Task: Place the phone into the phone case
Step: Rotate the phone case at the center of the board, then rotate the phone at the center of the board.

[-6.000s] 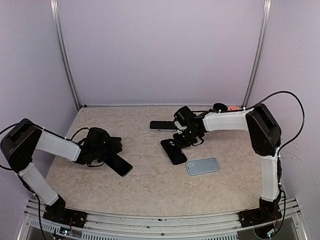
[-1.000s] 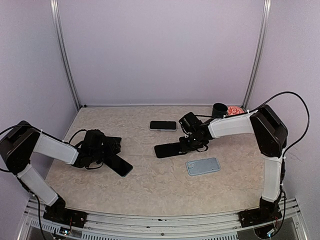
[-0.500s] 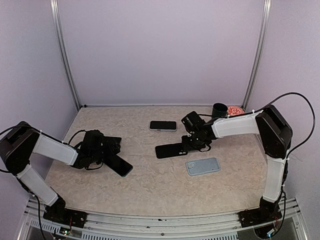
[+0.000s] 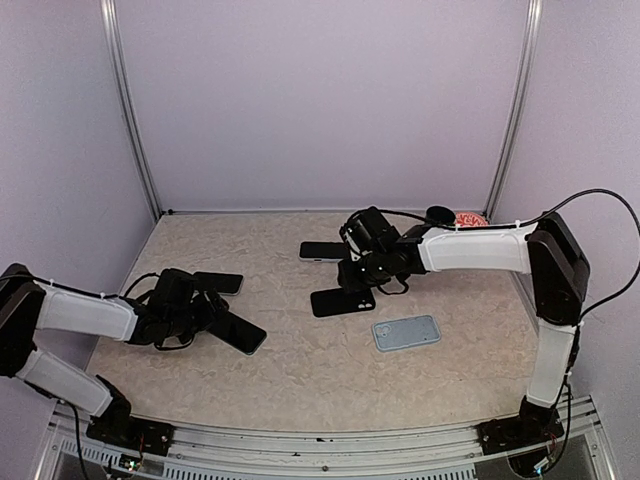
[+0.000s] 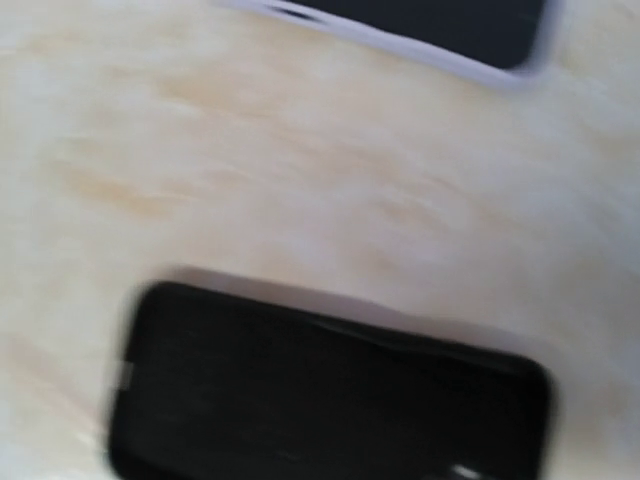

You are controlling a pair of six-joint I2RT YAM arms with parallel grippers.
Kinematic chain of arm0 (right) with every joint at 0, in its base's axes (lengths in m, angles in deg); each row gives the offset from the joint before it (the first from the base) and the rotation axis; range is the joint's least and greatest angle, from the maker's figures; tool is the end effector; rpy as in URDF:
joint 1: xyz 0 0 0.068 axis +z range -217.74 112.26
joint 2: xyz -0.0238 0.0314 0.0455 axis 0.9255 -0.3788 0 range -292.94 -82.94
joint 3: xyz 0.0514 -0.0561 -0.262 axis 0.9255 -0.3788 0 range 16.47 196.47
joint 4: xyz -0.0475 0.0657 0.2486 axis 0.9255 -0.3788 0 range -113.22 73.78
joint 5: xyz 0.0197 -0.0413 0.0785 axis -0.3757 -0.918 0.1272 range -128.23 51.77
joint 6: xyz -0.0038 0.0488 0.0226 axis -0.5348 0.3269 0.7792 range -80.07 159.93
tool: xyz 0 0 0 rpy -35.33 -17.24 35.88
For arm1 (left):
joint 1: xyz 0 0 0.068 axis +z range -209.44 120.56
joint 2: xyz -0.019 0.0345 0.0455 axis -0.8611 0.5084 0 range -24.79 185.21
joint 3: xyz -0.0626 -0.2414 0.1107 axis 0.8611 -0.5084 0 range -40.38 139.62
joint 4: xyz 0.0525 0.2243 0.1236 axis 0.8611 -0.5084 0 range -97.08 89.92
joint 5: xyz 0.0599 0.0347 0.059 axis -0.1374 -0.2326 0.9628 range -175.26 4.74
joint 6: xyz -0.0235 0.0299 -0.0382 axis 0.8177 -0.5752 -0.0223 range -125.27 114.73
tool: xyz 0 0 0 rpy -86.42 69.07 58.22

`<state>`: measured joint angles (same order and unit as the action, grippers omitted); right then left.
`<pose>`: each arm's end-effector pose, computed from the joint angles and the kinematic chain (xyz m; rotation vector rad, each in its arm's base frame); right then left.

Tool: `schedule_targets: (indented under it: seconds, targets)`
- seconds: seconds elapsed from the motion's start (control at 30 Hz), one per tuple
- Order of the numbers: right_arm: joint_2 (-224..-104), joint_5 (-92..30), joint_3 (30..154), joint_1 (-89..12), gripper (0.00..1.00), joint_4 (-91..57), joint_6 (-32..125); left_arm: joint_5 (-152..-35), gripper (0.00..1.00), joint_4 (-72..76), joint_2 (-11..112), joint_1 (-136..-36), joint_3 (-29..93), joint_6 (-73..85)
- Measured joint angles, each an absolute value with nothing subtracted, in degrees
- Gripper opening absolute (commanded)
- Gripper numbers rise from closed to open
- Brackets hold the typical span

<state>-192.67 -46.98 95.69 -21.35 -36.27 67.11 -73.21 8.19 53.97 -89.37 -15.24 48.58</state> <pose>0.2936 0.3004 0.2050 -0.3461 2.4527 0.3797 0.2105 -0.1127 0.1334 -0.5961 2.3141 -0.4671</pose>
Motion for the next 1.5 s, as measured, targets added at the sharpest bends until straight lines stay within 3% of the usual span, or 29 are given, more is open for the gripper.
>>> schedule_targets:
  seconds: [0.4,0.73,1.1,1.5]
  targets:
    - [-203.01,-41.5,107.51,-16.06,0.45,-35.62,62.24,-71.66,0.99,6.24,51.24,-92.67,-16.88,51.2]
    - [-208.41,-39.0,110.57,-14.55,0.47,-35.42,60.07,-70.83,0.99,10.42,56.13,-93.9,-14.62,51.51]
    - [-206.92,-42.06,108.84,-14.29,0.47,-35.68,59.61,-71.11,0.99,12.34,64.15,-94.42,-7.98,50.85]
    - [-194.97,-46.98,99.14,-14.57,0.48,-35.57,59.68,-71.68,0.99,15.34,73.64,-98.31,0.7,48.86]
